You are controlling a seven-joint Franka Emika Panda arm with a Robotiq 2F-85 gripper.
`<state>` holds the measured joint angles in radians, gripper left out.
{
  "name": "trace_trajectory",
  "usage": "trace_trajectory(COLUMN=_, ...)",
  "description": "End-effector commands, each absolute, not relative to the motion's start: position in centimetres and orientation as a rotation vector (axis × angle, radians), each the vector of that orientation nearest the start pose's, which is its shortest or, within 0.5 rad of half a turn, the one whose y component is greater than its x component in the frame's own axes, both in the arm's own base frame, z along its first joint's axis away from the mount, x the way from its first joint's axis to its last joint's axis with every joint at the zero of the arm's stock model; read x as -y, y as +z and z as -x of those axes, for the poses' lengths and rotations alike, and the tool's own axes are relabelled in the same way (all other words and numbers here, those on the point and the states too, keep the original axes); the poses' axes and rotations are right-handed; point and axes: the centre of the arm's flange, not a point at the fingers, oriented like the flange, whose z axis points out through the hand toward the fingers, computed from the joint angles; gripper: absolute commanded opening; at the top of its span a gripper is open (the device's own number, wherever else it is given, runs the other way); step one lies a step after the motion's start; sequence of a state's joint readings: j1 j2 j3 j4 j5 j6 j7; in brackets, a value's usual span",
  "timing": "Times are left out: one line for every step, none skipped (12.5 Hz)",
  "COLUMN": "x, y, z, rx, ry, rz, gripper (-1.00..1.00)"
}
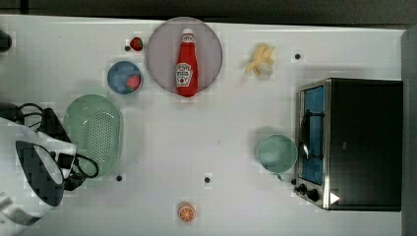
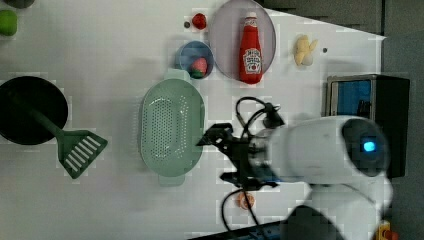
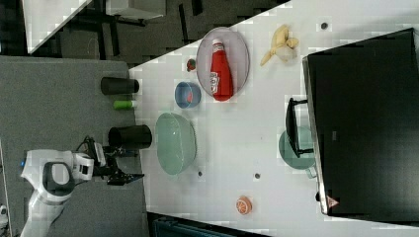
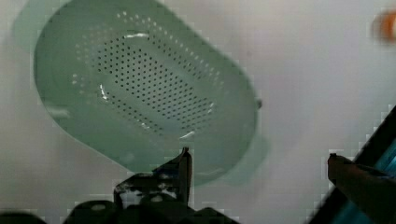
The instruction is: Drag strainer left to right.
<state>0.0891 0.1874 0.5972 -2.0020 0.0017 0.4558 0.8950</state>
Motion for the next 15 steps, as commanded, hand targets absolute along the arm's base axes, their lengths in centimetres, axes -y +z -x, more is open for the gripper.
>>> trace_trajectory(x=-36.1, y=37.0, z=-47.0, rx=-2.050, ry=0.081, rz=2.439, gripper=1.00)
trace_trajectory(x=-36.3, y=34.5, z=-47.4, rx=-2.121, ry=0.078, rz=2.403, gripper=1.00)
trace_trajectory(x=-36.5, y=32.2, z=-47.7, rx=-2.171, ry=0.083, rz=2.371, gripper=1.00)
trace_trajectory(x=-36.6, y=29.9, z=-48.1, rx=-2.188, ry=0.099, rz=2.358, gripper=1.00)
trace_trajectory(x=-36.6, y=27.6, z=-48.3, rx=-2.179, ry=0.121, rz=2.364, gripper=1.00)
trace_trajectory(x=-36.5, y=25.4, z=-48.6, rx=-2.173, ry=0.148, rz=2.360, gripper=1.00)
trace_trajectory(x=-36.2, y=23.4, z=-49.0, rx=-2.168, ry=0.167, rz=2.344, gripper=1.00)
trace_trajectory(x=-35.8, y=21.6, z=-49.4, rx=-2.163, ry=0.181, rz=2.319, gripper=1.00)
trace_trajectory(x=-35.3, y=20.2, z=-49.5, rx=-2.164, ry=0.193, rz=2.292, gripper=1.00)
trace_trajectory(x=-34.6, y=19.1, z=-49.5, rx=-2.169, ry=0.197, rz=2.270, gripper=1.00)
trace_trajectory(x=-33.6, y=18.2, z=-49.5, rx=-2.186, ry=0.191, rz=2.261, gripper=1.00)
trace_trajectory(x=-32.5, y=17.4, z=-49.3, rx=-2.210, ry=0.184, rz=2.260, gripper=1.00)
trace_trajectory(x=-31.6, y=16.7, z=-49.2, rx=-2.220, ry=0.173, rz=2.263, gripper=1.00)
trace_trajectory(x=-30.9, y=16.2, z=-49.1, rx=-2.221, ry=0.162, rz=2.263, gripper=1.00)
trace_trajectory(x=-30.1, y=15.6, z=-49.0, rx=-2.227, ry=0.153, rz=2.265, gripper=1.00)
